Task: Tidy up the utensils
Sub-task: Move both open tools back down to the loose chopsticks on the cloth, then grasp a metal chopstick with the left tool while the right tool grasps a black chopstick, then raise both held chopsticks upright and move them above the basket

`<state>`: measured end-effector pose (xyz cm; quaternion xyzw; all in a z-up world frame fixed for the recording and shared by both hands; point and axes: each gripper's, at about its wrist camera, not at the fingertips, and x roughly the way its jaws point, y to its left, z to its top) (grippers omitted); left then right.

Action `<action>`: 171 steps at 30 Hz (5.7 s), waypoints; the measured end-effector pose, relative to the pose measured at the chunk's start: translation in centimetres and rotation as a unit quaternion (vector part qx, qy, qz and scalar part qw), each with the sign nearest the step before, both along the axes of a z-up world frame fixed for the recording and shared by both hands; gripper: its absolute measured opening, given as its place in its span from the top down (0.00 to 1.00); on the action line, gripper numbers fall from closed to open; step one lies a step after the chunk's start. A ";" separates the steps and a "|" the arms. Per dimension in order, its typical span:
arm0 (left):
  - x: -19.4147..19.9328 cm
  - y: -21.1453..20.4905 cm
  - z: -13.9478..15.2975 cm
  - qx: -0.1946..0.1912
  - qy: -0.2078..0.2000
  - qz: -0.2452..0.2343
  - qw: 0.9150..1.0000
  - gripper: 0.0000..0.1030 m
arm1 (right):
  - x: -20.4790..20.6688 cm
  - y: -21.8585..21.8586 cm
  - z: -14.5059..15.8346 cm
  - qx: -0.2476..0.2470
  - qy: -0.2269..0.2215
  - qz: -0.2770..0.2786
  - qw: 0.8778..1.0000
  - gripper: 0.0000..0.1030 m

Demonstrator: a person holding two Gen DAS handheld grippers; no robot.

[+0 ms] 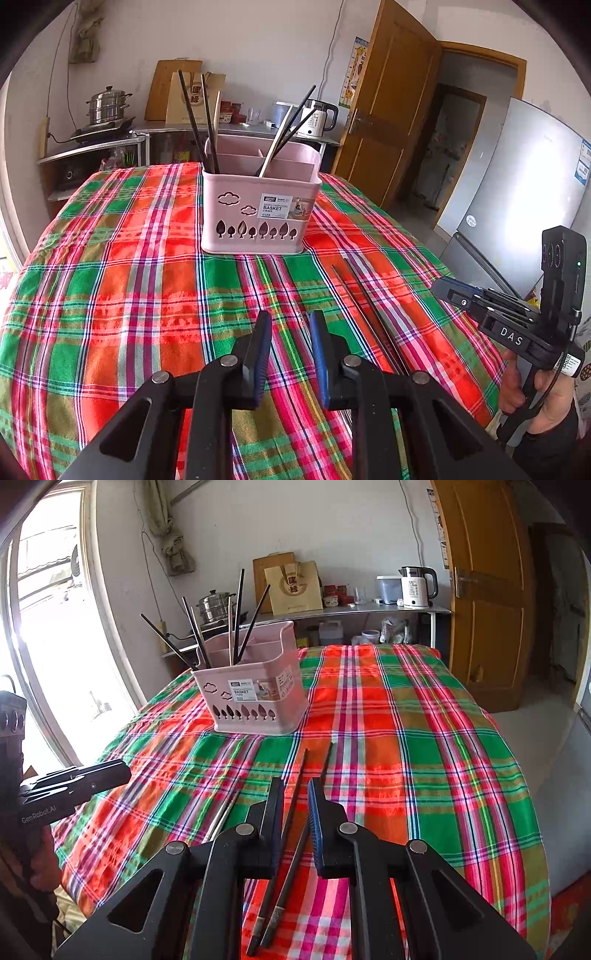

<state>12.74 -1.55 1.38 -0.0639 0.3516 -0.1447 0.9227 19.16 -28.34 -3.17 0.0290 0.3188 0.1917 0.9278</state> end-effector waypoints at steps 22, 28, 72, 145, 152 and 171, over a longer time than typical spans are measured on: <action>8.3 -3.3 -7.0 0.018 0.118 -0.010 0.993 0.80 | 6.2 1.1 -4.3 -0.021 0.072 0.002 0.997 0.87; 9.4 -3.7 -7.1 0.023 0.119 -0.004 0.993 0.80 | 7.8 1.4 -5.0 -0.026 0.084 0.003 0.996 0.87; 10.4 -5.9 -6.9 0.072 0.121 -0.008 0.990 0.80 | 11.3 2.3 -6.0 -0.081 0.111 0.007 0.991 0.87; 8.7 -6.8 11.8 0.001 -0.042 -0.078 0.996 0.96 | 4.9 -2.0 9.3 -0.001 -0.071 0.023 0.997 0.95; 7.8 -6.3 12.5 0.008 -0.050 -0.081 0.995 0.96 | 3.2 -1.0 10.4 -0.013 -0.094 0.037 0.995 0.95; 7.6 -1.0 15.2 0.035 -0.069 -0.040 0.996 0.96 | 3.6 3.6 13.1 -0.007 -0.131 0.088 0.987 0.95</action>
